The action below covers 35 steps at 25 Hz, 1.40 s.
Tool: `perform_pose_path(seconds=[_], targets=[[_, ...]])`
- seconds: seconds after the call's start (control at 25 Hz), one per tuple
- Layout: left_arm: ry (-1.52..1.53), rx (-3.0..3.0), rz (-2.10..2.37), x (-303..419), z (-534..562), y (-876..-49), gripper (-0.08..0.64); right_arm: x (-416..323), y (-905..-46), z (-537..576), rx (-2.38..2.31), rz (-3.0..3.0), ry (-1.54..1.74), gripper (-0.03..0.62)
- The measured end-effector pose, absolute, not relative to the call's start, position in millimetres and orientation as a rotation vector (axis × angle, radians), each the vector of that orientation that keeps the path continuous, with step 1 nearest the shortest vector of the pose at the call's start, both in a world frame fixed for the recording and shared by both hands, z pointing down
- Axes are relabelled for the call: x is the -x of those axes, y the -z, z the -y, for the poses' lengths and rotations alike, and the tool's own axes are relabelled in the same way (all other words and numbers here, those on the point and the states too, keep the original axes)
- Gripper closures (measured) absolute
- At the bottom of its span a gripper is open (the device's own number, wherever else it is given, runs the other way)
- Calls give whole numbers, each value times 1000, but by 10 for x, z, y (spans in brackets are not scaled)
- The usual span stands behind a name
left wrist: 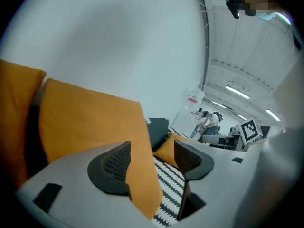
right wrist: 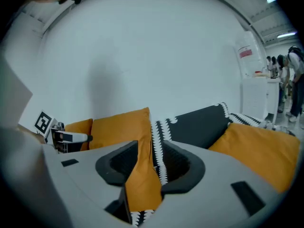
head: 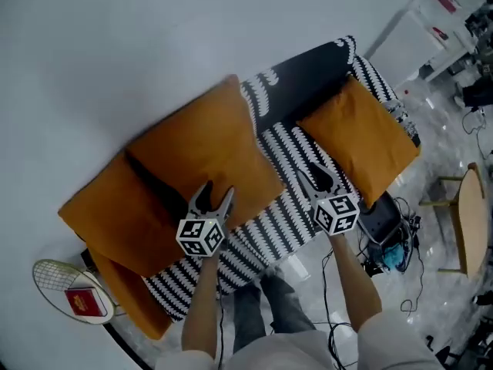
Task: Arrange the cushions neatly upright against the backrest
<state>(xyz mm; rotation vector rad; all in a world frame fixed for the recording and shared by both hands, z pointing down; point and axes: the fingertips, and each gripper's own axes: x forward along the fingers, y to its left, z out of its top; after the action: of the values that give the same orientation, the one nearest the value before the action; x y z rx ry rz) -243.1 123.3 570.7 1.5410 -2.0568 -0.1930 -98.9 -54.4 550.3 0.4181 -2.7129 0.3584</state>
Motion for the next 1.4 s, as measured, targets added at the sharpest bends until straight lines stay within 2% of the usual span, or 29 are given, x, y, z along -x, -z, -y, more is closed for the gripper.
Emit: perform_pose_path(seconds=[0.04,0.16,0.24,0.36,0.56,0.72,1.04,1.4], targets=[[180,-1605,2016,2258,-1089,-5640,256,810,-5403,557,-467,2717,-352,430],[115,-1809,1894,1716,-672,-5437,346,229,-5139,587,-627,2720,-348,530],[83,-1943,1814,1345,-428,-5302,453,-210,-5009,581,-755,2713,-363,552],[65,-2117,1661,699,-176,-5118,516,-931,-4863,510,-941,2696,-416,565],[19,-2298,1441,-309,-59,-4848,531,-2012,-4653,238,-1180,2629,-425,565],[-3,-2412,1284,-978,-117,-4509,531,-2598,-4329,-54,-1324,2581,-394,566],[-26,-2645,1099,-1941,-292,-3529,531,-3232,-3497,-656,-1512,2557,-316,566],[-107,-2720,946,-2552,-505,-3545,531,-3618,-3207,-762,-1609,2605,-323,566]])
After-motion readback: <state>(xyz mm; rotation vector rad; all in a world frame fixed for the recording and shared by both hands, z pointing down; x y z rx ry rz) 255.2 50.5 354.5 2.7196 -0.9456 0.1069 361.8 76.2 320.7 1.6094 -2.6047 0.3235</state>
